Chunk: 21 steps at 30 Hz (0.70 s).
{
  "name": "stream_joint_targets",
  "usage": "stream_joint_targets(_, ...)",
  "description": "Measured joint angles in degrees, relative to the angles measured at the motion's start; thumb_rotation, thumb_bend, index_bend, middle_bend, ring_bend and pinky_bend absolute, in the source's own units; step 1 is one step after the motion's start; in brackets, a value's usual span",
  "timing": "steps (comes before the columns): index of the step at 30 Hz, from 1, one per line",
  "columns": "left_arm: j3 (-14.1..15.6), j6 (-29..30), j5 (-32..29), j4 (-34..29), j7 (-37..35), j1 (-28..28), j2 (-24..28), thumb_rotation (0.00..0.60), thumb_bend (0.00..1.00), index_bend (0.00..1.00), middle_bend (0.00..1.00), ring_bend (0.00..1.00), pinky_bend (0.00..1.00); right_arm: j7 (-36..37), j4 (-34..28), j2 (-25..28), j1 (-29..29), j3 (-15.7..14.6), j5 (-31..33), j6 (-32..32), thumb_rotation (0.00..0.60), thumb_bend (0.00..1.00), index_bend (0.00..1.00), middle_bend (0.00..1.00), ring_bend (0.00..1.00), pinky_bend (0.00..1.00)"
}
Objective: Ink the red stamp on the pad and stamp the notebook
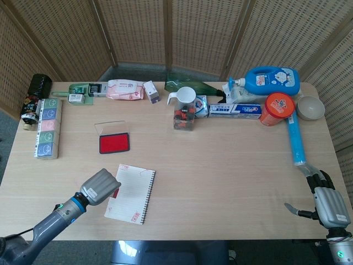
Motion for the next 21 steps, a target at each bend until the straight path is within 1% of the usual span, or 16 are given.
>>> stream_joint_targets(8,1.5,-2.8,1.4,-3.9,6.8,0.3,-0.9,0.6,0.35,0.67,1.0,1.0,1.0,0.7,-0.3,0.5,-0.1,0.1,-0.3,0.5,0.431,0.0,0.0,0.0,0.0,0.0)
stream_joint_targets(14,2.1,-4.2,1.5,-4.9,11.9,0.8,-2.8,0.6,0.35,0.67,1.0,1.0,1.0,1.1,-0.7,0.9,-0.4,0.0,-0.7,1.0,0.434,0.0,0.0,0.0,0.0,0.0)
stream_joint_targets(21,2.2,-4.3,0.6,-5.9,17.2,1.6,-3.8,0.6,0.35,0.67,1.0,1.0,1.0,1.5,-0.9,1.1,-0.4,0.1,-0.9,1.2,0.43,0.0,0.0,0.0,0.0,0.0)
